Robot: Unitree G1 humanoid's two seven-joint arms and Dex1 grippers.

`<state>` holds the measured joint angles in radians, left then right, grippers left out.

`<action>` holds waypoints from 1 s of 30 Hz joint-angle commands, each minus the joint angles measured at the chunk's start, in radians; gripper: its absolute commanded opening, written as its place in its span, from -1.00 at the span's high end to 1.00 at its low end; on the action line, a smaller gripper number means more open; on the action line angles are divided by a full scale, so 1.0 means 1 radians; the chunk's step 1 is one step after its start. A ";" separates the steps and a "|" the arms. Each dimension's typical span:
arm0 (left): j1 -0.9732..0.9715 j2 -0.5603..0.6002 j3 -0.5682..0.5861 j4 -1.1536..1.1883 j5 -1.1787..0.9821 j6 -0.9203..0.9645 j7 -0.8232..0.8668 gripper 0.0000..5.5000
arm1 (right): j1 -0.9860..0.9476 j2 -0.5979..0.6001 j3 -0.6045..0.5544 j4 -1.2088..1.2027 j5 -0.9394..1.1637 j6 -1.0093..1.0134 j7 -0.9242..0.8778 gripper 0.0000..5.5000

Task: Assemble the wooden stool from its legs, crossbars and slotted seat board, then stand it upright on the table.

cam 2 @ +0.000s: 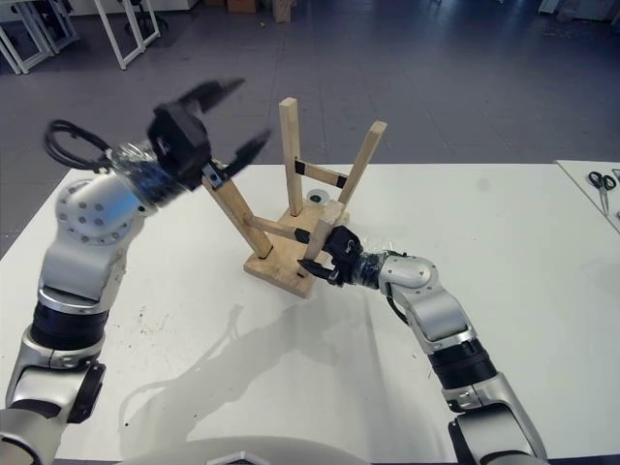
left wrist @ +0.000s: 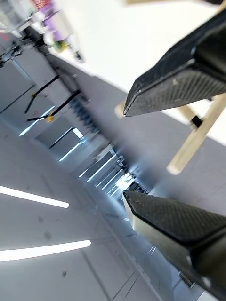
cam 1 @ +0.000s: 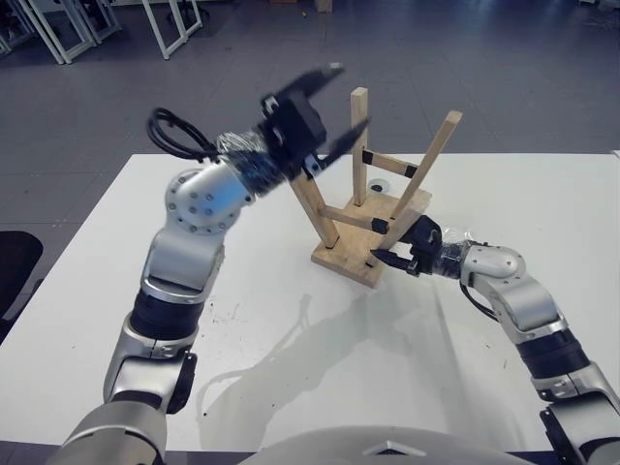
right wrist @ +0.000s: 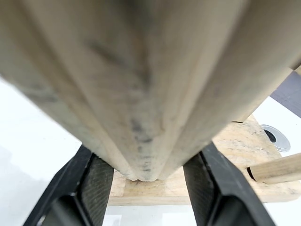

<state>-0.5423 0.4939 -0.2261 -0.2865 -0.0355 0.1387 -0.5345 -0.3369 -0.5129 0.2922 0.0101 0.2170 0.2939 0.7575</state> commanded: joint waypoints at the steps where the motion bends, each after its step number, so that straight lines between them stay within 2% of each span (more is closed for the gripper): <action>1: 0.046 -0.012 -0.107 0.105 0.112 -0.047 -0.020 -0.05 | 0.042 -0.013 0.033 0.081 -0.079 0.088 -0.024 0.26; 6: 0.034 -0.097 -0.216 0.274 0.245 -0.145 0.024 -0.05 | 0.041 -0.012 0.036 0.086 -0.072 0.092 -0.016 0.26; 9: 0.029 -0.090 -0.291 0.358 0.370 -0.156 0.017 -0.05 | 0.041 -0.014 0.036 0.082 -0.068 0.099 -0.011 0.26; 16: 0.077 -0.063 -0.373 0.383 0.503 -0.005 -0.080 -0.05 | 0.041 -0.017 0.043 0.065 -0.070 0.123 -0.014 0.26; 23: 0.129 -0.037 -0.386 0.363 0.533 0.050 -0.105 -0.05 | 0.019 -0.068 0.132 0.123 -0.150 0.261 -0.027 0.26; 28: 0.155 -0.024 -0.386 0.378 0.531 0.049 -0.108 -0.05 | 0.038 -0.081 0.167 0.212 -0.183 0.243 -0.047 0.26; 30: 0.141 -0.052 -0.317 0.372 0.502 0.000 -0.010 -0.05 | 0.044 -0.080 0.162 0.214 -0.179 0.238 -0.061 0.26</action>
<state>-0.5498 0.3953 -0.5312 -0.0301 0.4547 0.0946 -0.5149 -0.4183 -0.5181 0.3548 0.0523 0.2022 0.3734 0.7348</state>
